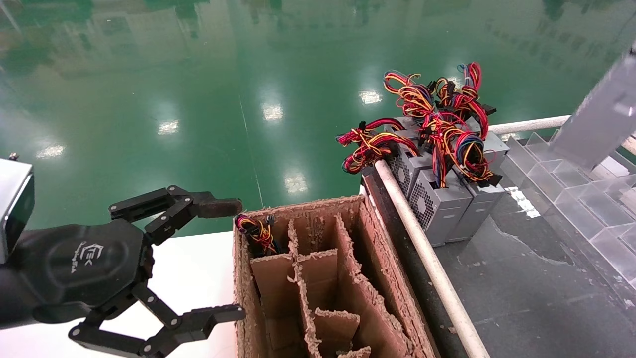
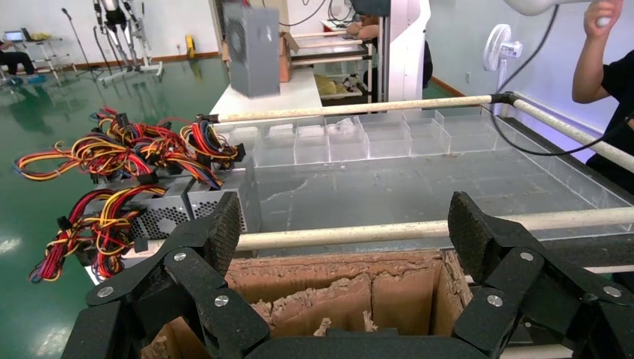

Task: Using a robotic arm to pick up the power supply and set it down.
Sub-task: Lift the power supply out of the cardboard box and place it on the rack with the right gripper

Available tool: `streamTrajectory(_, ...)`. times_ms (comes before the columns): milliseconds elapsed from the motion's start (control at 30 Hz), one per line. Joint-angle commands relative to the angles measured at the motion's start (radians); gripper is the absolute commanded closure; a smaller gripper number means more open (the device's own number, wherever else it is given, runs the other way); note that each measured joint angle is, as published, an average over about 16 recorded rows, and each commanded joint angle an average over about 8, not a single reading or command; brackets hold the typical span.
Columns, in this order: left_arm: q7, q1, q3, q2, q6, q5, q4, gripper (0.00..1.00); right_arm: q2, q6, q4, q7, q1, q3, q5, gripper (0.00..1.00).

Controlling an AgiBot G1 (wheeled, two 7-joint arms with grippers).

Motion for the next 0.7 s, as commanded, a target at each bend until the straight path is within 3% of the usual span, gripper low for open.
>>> streamTrajectory(33,0.000,0.000,0.000,0.000,0.000,0.000,0.000,0.00,0.040,0.005,0.024,0.022,-0.044,0.004,0.002,1.00)
streamTrajectory(433,0.000,0.000,0.000,0.000,0.000,0.000,0.000,0.00,0.122,0.101,0.134,0.075,-0.356,0.051,0.082,1.00)
streamTrajectory(700,0.000,0.000,0.000,0.000,0.000,0.000,0.000,0.00,0.119,0.178,0.202,0.092,-0.491,0.054,0.091,1.00)
